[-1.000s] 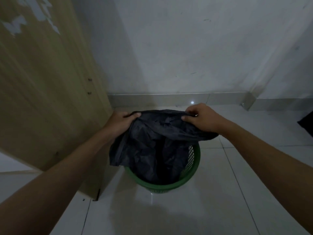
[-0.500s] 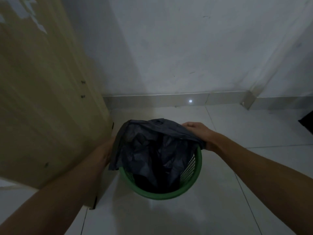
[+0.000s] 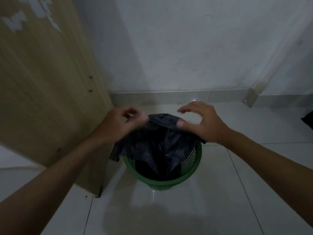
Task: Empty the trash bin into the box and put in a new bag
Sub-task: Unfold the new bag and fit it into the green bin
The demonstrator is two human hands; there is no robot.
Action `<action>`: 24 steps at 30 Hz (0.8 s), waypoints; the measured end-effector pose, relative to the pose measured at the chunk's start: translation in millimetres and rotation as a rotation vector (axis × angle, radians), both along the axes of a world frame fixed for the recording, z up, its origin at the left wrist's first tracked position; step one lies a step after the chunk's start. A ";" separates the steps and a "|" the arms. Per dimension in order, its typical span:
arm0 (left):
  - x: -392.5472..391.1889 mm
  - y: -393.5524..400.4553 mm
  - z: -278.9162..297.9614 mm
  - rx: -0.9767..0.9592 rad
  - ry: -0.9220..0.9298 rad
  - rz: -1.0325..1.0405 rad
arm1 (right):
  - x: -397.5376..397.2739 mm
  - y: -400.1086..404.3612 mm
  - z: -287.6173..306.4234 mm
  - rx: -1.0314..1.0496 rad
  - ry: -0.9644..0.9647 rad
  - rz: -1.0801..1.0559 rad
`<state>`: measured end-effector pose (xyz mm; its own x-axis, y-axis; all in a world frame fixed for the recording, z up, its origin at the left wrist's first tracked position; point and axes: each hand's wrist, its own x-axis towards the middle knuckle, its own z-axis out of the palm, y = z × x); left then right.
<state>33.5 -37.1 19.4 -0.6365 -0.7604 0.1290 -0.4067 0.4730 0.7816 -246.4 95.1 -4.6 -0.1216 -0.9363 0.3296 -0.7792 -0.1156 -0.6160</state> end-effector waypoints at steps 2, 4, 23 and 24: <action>3.7 18.2 0.9 -0.308 -0.317 -0.167 | 9.7 12.9 -1.1 0.008 0.399 0.129; 12.6 31.2 -5.2 -0.589 -0.339 -0.211 | 15.4 23.3 -4.1 -0.110 0.515 0.138; 60.2 98.5 -77.8 -0.951 -0.002 -0.373 | -1.2 108.6 -86.0 -0.385 0.590 0.259; 60.6 98.2 -77.9 -1.002 0.012 -0.374 | -1.0 108.8 -87.5 -0.397 0.622 0.263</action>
<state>94.1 61.1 -58.5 -0.8019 -0.0608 0.5943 -0.0974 0.9948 -0.0296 -247.4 203.8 -92.1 0.4045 -0.7068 0.5803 -0.8843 -0.4641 0.0510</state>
